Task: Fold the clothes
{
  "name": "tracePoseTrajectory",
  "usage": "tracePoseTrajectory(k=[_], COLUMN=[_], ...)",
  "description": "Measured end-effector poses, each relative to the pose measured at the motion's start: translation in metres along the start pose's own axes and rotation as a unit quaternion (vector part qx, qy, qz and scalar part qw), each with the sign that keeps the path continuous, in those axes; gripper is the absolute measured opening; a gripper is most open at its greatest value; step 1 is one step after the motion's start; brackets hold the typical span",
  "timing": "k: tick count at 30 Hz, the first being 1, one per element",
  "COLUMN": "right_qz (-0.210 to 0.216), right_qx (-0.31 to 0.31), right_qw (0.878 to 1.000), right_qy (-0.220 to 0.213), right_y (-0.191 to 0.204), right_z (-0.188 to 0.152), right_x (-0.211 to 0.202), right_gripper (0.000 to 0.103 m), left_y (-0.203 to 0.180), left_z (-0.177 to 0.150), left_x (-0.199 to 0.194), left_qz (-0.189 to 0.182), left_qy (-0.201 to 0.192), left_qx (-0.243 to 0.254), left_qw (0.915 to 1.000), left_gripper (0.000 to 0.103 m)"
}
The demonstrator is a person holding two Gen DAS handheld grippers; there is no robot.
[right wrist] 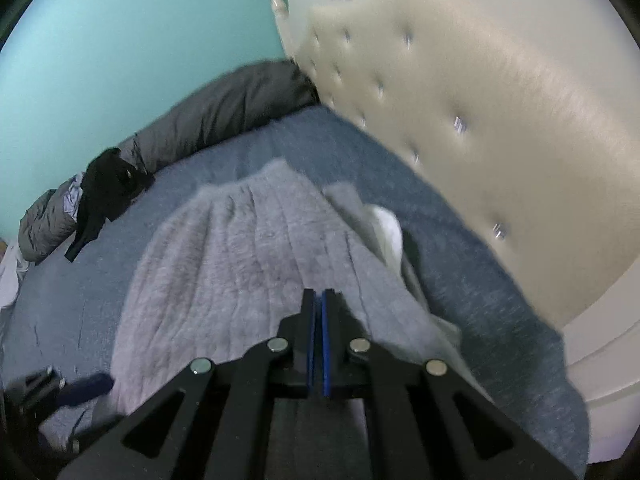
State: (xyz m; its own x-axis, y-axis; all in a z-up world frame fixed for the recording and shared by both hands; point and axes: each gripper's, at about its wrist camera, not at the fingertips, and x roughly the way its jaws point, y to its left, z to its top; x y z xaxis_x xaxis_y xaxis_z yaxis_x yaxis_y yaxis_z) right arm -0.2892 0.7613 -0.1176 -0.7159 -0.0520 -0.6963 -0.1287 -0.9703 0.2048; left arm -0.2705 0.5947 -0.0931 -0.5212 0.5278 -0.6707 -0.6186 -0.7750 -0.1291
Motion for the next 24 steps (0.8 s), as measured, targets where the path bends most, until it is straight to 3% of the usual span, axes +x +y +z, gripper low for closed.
tracePoseTrajectory(k=[11,14,16,20,24], right_qz=[0.002,0.006,0.010,0.012,0.013], right_qx=[0.028,0.034,0.033,0.026,0.024], right_qw=[0.999,0.998,0.998,0.998,0.997], right_qy=[-0.040,-0.047,-0.050,-0.059,-0.066], right_y=[-0.005,-0.003,0.002,0.015,0.026], right_z=[-0.023,-0.029,-0.034,-0.043,-0.053], right_x=[-0.060,-0.075,-0.085,-0.108,-0.129], right_gripper=[0.011,0.023,0.025,0.026,0.040], left_y=[-0.018,-0.019,-0.019,-0.022,-0.026], left_z=[-0.007,-0.010,-0.012,-0.015,-0.017], left_x=[-0.050,-0.065,-0.074,-0.097,-0.120], left_qz=[0.002,0.004,0.005,0.009,0.014], left_qy=[-0.013,-0.016,-0.018,-0.025,-0.037], left_qx=[0.002,-0.005,-0.010,-0.012,-0.015], left_qw=[0.9999,0.9999,0.9998,0.9996,0.9991], left_gripper=[0.038,0.038,0.039,0.045,0.053])
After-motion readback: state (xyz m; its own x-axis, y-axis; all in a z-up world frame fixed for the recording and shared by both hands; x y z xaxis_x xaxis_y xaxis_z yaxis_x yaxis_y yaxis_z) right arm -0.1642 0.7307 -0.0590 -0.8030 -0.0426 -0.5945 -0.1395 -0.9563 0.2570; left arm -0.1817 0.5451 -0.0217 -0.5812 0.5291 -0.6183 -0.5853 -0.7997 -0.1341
